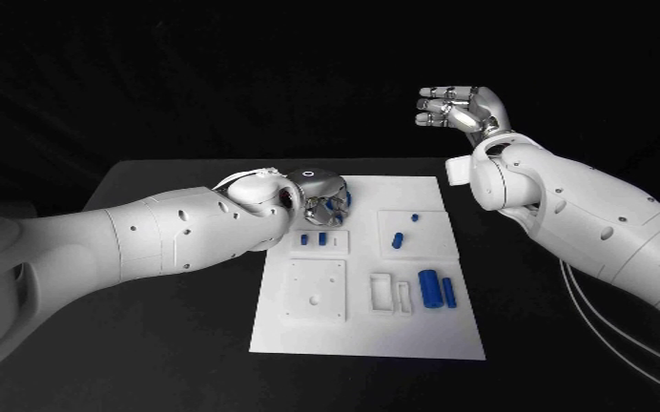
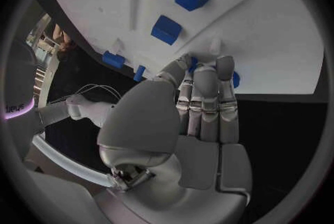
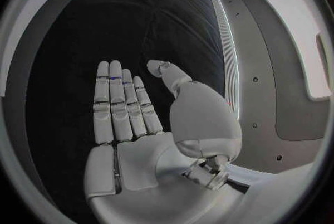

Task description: Assemble the parts on the task board

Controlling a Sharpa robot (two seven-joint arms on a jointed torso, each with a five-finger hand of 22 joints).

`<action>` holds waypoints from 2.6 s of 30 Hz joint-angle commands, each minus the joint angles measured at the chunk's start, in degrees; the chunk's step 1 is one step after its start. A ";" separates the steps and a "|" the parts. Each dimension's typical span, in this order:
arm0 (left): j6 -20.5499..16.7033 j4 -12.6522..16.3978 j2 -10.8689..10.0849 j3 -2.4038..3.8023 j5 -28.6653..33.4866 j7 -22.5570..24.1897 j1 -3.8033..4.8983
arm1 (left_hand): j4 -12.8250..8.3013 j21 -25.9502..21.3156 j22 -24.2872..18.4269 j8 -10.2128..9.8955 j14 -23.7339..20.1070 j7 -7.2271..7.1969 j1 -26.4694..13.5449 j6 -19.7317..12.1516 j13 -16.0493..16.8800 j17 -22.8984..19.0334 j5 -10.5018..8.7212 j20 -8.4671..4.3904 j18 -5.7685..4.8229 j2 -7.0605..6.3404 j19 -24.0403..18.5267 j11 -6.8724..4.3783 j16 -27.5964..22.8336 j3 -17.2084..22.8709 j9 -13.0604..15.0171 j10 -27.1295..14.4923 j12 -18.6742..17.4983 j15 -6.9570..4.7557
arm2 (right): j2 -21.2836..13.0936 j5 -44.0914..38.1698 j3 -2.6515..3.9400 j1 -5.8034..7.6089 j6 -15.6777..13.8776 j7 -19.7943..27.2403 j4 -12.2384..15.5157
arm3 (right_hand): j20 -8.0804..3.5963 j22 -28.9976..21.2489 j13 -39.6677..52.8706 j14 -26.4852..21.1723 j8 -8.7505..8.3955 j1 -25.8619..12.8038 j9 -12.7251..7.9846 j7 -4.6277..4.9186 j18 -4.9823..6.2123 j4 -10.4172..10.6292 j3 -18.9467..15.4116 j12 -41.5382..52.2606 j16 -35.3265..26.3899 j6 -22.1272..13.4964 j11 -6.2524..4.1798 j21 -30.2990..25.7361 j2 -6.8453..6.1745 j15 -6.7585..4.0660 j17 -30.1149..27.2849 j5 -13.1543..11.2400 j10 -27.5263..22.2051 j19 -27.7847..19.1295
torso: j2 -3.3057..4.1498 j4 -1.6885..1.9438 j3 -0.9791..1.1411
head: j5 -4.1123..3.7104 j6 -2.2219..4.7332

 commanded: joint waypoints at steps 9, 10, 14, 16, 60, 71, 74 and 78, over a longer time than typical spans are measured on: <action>-0.51 4.38 -3.79 3.92 8.17 -0.99 0.00 | -0.35 0.48 1.13 -0.07 0.41 0.21 -0.23 -0.42 0.09 -0.11 0.10 0.05 0.88 0.18 -0.16 0.17 -0.23 0.17 -0.04 0.11 0.18 -0.04 | -0.16 -0.41 0.02 -0.06 0.89 0.47 0.07 | -0.04 -0.06 -0.06 -0.57 -0.31 -0.46 -0.09 -0.04 -0.31 0.02 -0.36 -0.01 0.12 -0.27 0.08 -0.21 0.12 0.02 -0.08 0.38 -0.35 -0.53 | -0.05 0.11 0.02 | 0.09 0.13; -0.25 4.84 -4.29 4.19 8.75 -1.18 0.01 | -0.41 0.50 1.12 -0.09 0.42 0.21 -0.25 -0.46 0.09 -0.12 0.04 0.03 0.85 0.10 -0.18 0.19 -0.27 0.17 -0.04 0.07 0.17 -0.04 | -0.18 -0.41 0.02 -0.07 0.89 0.47 0.06 | -0.04 -0.06 -0.06 -0.57 -0.31 -0.46 -0.09 -0.04 -0.31 0.02 -0.36 -0.01 0.12 -0.27 0.08 -0.21 0.12 0.02 -0.08 0.38 -0.35 -0.53 | -0.06 0.12 0.03 | 0.06 0.09; 1.11 6.27 -6.04 4.79 10.22 -2.06 0.05 | -0.41 0.50 1.12 -0.09 0.42 0.21 -0.25 -0.46 0.09 -0.12 0.04 0.03 0.85 0.10 -0.18 0.19 -0.27 0.17 -0.04 0.07 0.17 -0.04 | -0.26 -0.41 0.02 -0.10 0.90 0.46 -0.01 | -0.04 -0.06 -0.06 -0.57 -0.31 -0.46 -0.09 -0.04 -0.31 0.02 -0.36 -0.01 0.12 -0.27 0.08 -0.21 0.12 0.02 -0.08 0.38 -0.35 -0.53 | -0.04 0.12 0.04 | 0.05 -0.02; 2.04 6.99 -7.10 4.98 11.02 -2.68 0.07 | -0.45 0.53 1.10 -0.08 0.43 0.20 -0.30 -0.46 0.09 -0.13 -0.01 0.00 0.80 0.06 -0.25 0.17 -0.31 0.18 -0.04 0.09 0.17 -0.06 | -0.34 -0.41 0.02 -0.12 0.90 0.43 -0.06 | -0.04 -0.06 -0.06 -0.57 -0.31 -0.46 -0.09 -0.04 -0.31 0.02 -0.36 -0.01 0.12 -0.27 0.08 -0.21 0.12 0.02 -0.08 0.38 -0.35 -0.53 | -0.02 0.10 0.02 | 0.03 -0.06; 1.98 6.63 -8.94 3.25 6.78 -0.80 -1.16 | -0.49 0.94 1.14 -0.08 0.50 0.16 0.28 -0.20 0.09 -0.10 -0.25 0.09 0.84 -0.10 -0.52 0.09 -0.30 -0.17 -0.04 0.42 0.17 -0.05 | -0.68 -0.41 0.02 -0.39 0.97 0.42 0.04 | -0.05 -0.06 -0.06 -0.55 -0.30 -0.39 -0.08 -0.05 -0.31 -0.01 -0.35 0.00 0.15 -0.20 0.07 -0.20 0.07 0.00 -0.06 0.38 -0.34 -0.51 | 0.02 -0.06 0.02 | 0.27 -0.22; 2.91 6.20 -8.68 3.13 6.75 -0.98 -1.31 | -0.60 1.06 1.12 -0.08 0.47 0.17 0.38 -0.16 0.09 -0.11 -0.28 0.10 0.88 -0.10 -0.63 0.09 -0.33 -0.21 -0.04 0.46 0.18 -0.05 | -0.69 -0.41 0.02 -0.41 0.99 0.42 0.07 | -0.05 -0.06 -0.06 -0.55 -0.30 -0.39 -0.08 -0.05 -0.31 -0.01 -0.35 0.00 0.15 -0.20 0.07 -0.20 0.07 0.00 -0.06 0.38 -0.34 -0.51 | 0.01 -0.03 0.03 | 0.26 -0.27; 3.06 6.03 -8.58 3.04 6.67 -1.03 -1.33 | -0.60 1.06 1.12 -0.08 0.47 0.17 0.38 -0.16 0.09 -0.11 -0.28 0.10 0.88 -0.10 -0.63 0.09 -0.33 -0.21 -0.04 0.46 0.18 -0.05 | -0.69 -0.41 0.02 -0.42 1.00 0.42 0.07 | -0.05 -0.06 -0.06 -0.55 -0.30 -0.39 -0.08 -0.05 -0.31 -0.01 -0.35 0.00 0.15 -0.20 0.07 -0.20 0.07 0.00 -0.06 0.38 -0.34 -0.51 | 0.01 -0.04 0.01 | 0.26 -0.27; 2.95 5.75 -8.42 2.92 6.49 -1.11 -1.39 | -0.68 1.11 1.13 -0.08 0.45 0.19 0.44 -0.22 0.09 -0.11 -0.27 0.12 0.90 -0.09 -0.68 0.13 -0.33 -0.18 -0.05 0.40 0.17 -0.02 | -0.69 -0.41 0.02 -0.42 1.01 0.43 0.07 | -0.05 -0.06 -0.06 -0.55 -0.30 -0.39 -0.08 -0.05 -0.31 -0.01 -0.35 0.00 0.15 -0.20 0.07 -0.20 0.07 0.00 -0.06 0.38 -0.34 -0.51 | 0.01 -0.06 0.01 | 0.24 -0.28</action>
